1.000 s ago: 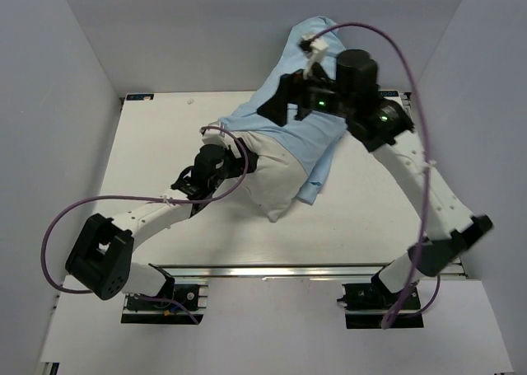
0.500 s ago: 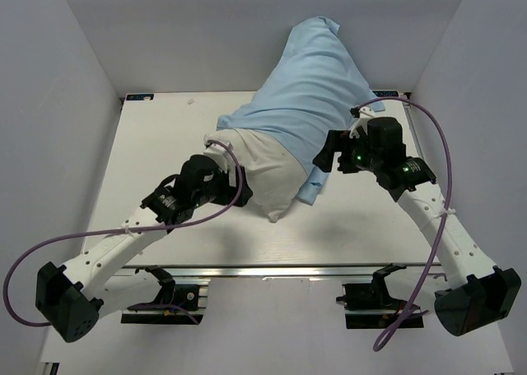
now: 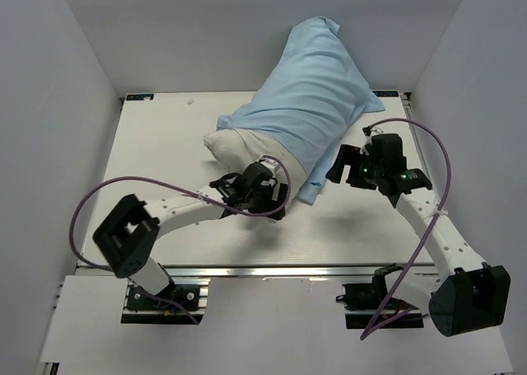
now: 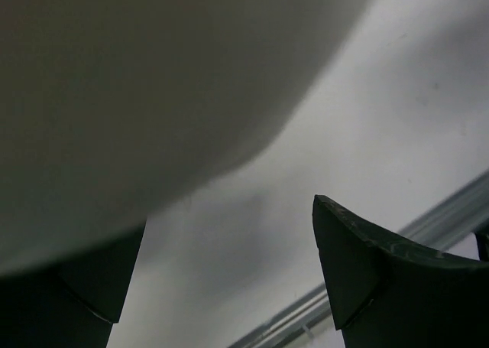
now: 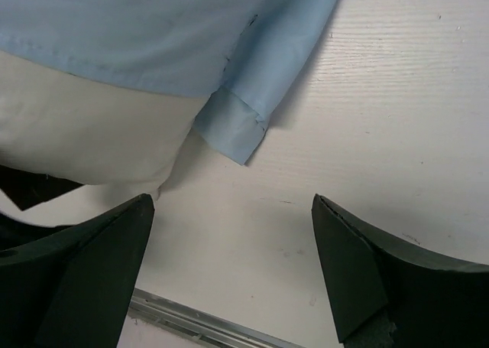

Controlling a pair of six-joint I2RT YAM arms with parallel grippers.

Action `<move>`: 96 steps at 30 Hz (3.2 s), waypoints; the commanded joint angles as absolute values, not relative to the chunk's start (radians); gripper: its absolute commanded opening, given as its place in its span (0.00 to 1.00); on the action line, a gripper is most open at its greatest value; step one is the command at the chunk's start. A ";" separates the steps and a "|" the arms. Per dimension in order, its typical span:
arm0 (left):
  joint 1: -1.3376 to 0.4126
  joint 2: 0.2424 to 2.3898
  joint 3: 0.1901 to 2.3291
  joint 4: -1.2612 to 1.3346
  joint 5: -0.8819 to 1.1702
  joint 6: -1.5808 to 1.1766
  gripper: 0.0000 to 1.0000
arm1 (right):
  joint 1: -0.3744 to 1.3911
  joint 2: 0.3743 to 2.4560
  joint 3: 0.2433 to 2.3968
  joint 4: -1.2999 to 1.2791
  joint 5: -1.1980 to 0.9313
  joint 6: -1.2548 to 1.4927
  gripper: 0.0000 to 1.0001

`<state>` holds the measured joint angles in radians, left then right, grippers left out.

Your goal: Put the pillow into the pillowcase

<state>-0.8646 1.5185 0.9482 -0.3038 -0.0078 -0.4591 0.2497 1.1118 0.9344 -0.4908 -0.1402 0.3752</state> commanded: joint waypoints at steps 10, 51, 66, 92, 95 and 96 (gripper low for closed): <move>-0.870 1.822 1.265 -0.307 -0.316 -0.580 0.67 | 0.247 1.198 0.828 -0.351 -0.195 0.287 0.87; -0.867 1.566 1.065 0.366 -0.371 -0.862 0.00 | 0.802 0.985 1.072 -0.511 -0.616 0.313 0.00; -0.917 1.605 0.939 0.263 -0.407 -0.968 0.00 | 0.801 1.042 0.982 -0.572 -0.454 0.244 0.15; -0.427 1.225 0.741 0.055 0.135 -0.887 0.98 | 0.796 1.650 1.885 -0.871 0.279 -0.006 0.62; -0.400 1.342 0.790 0.155 0.262 -0.894 0.98 | 0.796 1.820 2.049 -0.922 0.350 -0.047 0.60; -0.397 1.365 0.814 0.182 0.279 -0.897 0.97 | 0.795 1.889 2.084 -0.936 0.394 -0.057 0.59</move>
<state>-0.4084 1.3231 0.7437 0.0219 0.0673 -0.9062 0.7933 1.7889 1.9671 -0.8669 0.2615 0.0109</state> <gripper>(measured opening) 0.978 0.599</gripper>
